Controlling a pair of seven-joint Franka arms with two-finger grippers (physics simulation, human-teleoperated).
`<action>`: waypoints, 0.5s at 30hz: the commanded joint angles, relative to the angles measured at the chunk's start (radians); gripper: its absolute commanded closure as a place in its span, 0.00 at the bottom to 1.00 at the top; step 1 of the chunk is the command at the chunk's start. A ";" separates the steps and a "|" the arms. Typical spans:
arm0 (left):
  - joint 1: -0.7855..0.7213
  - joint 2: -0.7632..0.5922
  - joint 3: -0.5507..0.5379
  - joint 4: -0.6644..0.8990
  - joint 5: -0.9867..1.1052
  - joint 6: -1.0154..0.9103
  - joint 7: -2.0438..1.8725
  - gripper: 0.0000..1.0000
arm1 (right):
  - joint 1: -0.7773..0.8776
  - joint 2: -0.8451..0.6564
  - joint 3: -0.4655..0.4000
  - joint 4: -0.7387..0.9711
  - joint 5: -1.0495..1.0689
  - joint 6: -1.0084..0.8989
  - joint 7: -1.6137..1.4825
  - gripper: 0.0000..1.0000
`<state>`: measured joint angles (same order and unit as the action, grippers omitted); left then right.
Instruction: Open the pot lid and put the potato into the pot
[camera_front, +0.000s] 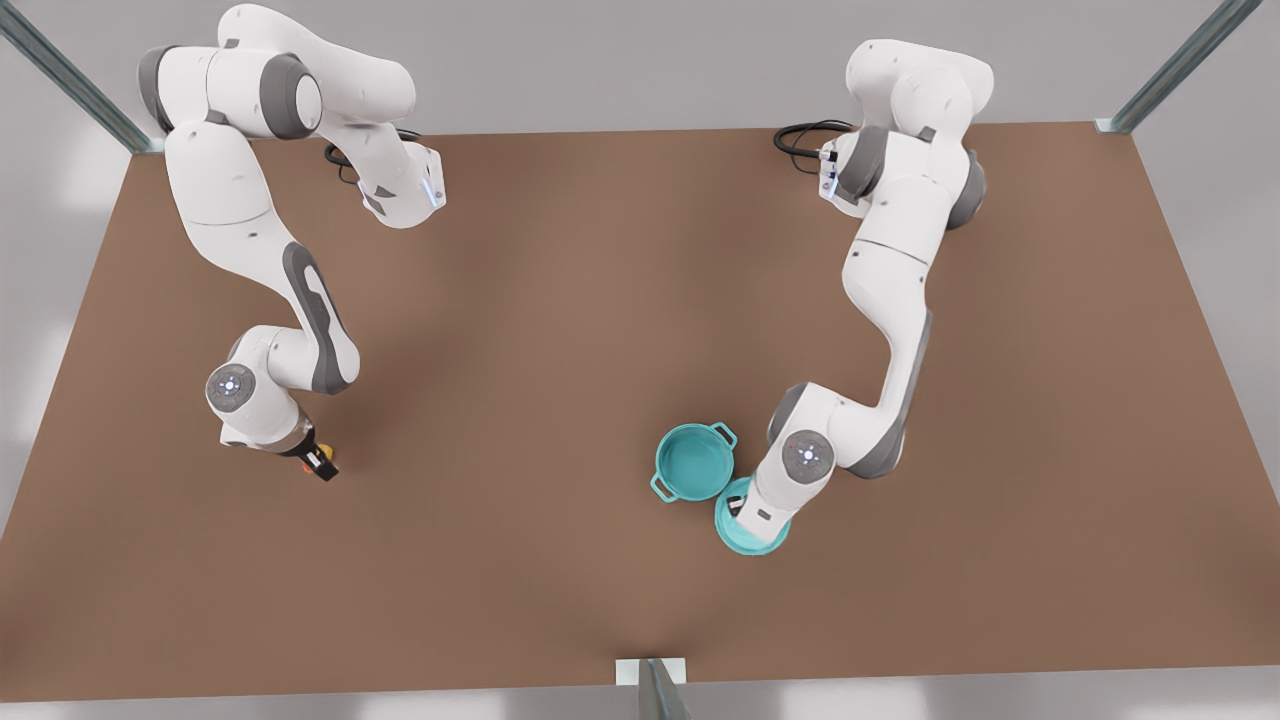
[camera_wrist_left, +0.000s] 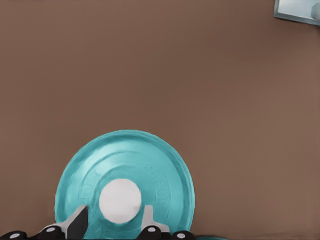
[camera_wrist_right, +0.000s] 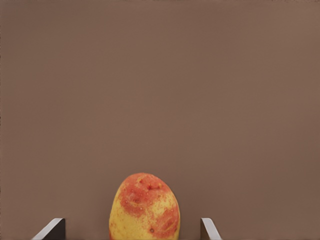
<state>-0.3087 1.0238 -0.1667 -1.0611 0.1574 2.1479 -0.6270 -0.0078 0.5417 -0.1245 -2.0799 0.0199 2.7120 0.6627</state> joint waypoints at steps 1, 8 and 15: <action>0.003 -0.001 -0.001 0.003 -0.001 0.050 0.314 0.00 | 0.000 0.000 0.000 -0.002 0.000 0.026 0.020 0.00; 0.166 -0.491 -0.004 -0.054 -0.050 -0.707 0.533 0.00 | -0.001 0.012 0.000 -0.006 -0.001 0.041 0.020 0.02; 0.250 -0.886 0.018 -0.573 -0.095 -0.450 0.592 0.00 | -0.021 0.012 0.000 -0.015 -0.023 0.043 0.021 0.08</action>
<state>-0.0540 0.1514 -0.1490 -1.6246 0.0740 1.7536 -0.3377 -0.0282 0.5546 -0.1244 -2.0955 0.0006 2.7493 0.6768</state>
